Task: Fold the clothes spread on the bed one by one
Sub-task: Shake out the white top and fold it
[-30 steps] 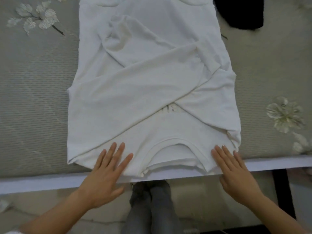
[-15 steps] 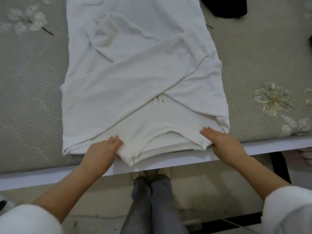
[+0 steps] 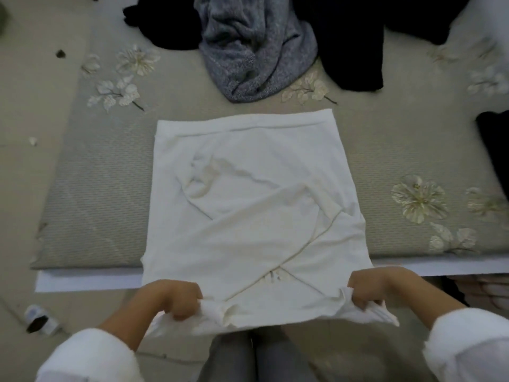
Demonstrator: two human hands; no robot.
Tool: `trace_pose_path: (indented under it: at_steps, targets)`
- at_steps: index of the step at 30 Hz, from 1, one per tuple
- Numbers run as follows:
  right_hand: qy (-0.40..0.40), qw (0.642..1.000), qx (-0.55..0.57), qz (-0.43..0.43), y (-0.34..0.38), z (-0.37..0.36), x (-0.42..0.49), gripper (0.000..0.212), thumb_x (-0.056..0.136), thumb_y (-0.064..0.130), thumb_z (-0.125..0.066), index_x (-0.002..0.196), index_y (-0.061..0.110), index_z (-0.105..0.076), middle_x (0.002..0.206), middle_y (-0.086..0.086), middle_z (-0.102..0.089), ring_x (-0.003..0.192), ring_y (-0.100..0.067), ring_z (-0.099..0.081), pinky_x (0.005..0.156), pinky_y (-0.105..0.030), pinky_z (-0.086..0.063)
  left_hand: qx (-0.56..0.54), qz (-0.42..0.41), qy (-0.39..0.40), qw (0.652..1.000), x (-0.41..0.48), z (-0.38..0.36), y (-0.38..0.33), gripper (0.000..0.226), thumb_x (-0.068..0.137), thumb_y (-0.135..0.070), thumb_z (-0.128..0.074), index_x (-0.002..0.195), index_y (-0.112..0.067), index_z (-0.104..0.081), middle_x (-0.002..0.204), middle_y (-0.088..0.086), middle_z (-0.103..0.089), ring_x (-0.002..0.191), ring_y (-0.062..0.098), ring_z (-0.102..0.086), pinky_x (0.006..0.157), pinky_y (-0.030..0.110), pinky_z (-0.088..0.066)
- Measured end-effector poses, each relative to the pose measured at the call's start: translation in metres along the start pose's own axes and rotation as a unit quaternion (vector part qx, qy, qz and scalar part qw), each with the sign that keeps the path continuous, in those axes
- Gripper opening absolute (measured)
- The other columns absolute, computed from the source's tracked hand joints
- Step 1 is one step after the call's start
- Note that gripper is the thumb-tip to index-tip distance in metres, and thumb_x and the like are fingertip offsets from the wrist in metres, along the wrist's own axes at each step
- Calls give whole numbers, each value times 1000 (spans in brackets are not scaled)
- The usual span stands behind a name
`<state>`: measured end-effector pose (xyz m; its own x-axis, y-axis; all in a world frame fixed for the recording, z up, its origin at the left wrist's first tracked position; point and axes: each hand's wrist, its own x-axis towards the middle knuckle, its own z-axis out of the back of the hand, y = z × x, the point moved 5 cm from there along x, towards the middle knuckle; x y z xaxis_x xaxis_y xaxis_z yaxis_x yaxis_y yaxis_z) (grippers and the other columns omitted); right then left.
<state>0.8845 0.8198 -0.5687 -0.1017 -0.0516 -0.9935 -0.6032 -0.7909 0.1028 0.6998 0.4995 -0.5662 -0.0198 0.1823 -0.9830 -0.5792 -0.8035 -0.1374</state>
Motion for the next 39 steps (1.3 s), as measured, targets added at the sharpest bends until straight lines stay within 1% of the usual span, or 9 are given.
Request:
trace_pose_path:
  at_steps: [5,12,17,20,24,27,30,34,39]
  targets:
    - [-124,987,99,27,1,54,-17,18,75,8,-60,63,13,-49,64,-1,-48,54,-13,-43,46,-19,-35,-96,16,-44,994,-12,44,14,20,67,4,-47,62,-14,-49,73,5,-54,67,20,-50,53,21,-37]
    - [-333,926,143,101,21,177,-30,20,84,15,-60,64,13,-61,64,2,-56,62,-13,-50,55,-27,-35,-212,-23,-172,962,-27,152,44,19,47,-11,-46,61,-12,-59,63,5,-57,59,18,-51,56,23,-38]
    - [-453,866,165,132,36,252,-24,23,93,21,-57,79,4,-62,68,-3,-56,62,-16,-49,55,-30,-33,-284,-57,-344,893,-17,230,73,18,64,-15,-48,66,-1,-59,65,13,-61,63,26,-55,61,30,-39]
    - [-493,841,175,140,45,289,-11,21,95,21,-55,81,7,-61,70,-6,-57,67,-23,-51,58,-32,-35,-317,-55,-422,848,-2,272,88,24,78,-14,-52,54,-11,-47,53,3,-49,56,22,-45,55,30,-32]
    - [-568,800,156,115,54,332,14,19,96,24,-53,97,9,-63,84,-8,-63,80,-28,-55,66,-34,-35,-296,-28,-529,795,22,321,101,22,88,-16,-54,67,-16,-61,65,4,-61,64,21,-52,58,31,-36]
    - [-568,793,206,83,51,346,42,22,94,31,-55,103,13,-63,90,-4,-59,85,-24,-52,71,-31,-35,-339,-25,-499,797,55,330,108,13,90,-26,-57,78,-25,-63,74,-2,-64,72,19,-55,61,29,-38]
    - [-489,844,218,23,40,337,75,18,89,25,-60,100,11,-62,94,-7,-59,91,-27,-54,79,-35,-43,-270,0,-447,853,85,317,114,16,93,-38,-57,98,-24,-63,93,-6,-62,93,24,-57,73,31,-37]
    - [-535,809,240,44,33,337,74,9,88,11,-53,81,7,-56,75,-8,-56,77,-29,-52,64,-32,-32,-275,-41,-552,786,78,313,116,15,95,-41,-52,91,-27,-57,73,-7,-63,73,21,-58,58,28,-37]
    - [-631,743,205,85,37,355,55,19,91,27,-45,97,12,-54,79,-6,-58,75,-27,-51,64,-32,-30,-193,-31,-649,735,59,337,106,21,95,-47,-47,98,-27,-54,72,5,-63,73,34,-60,63,33,-37]
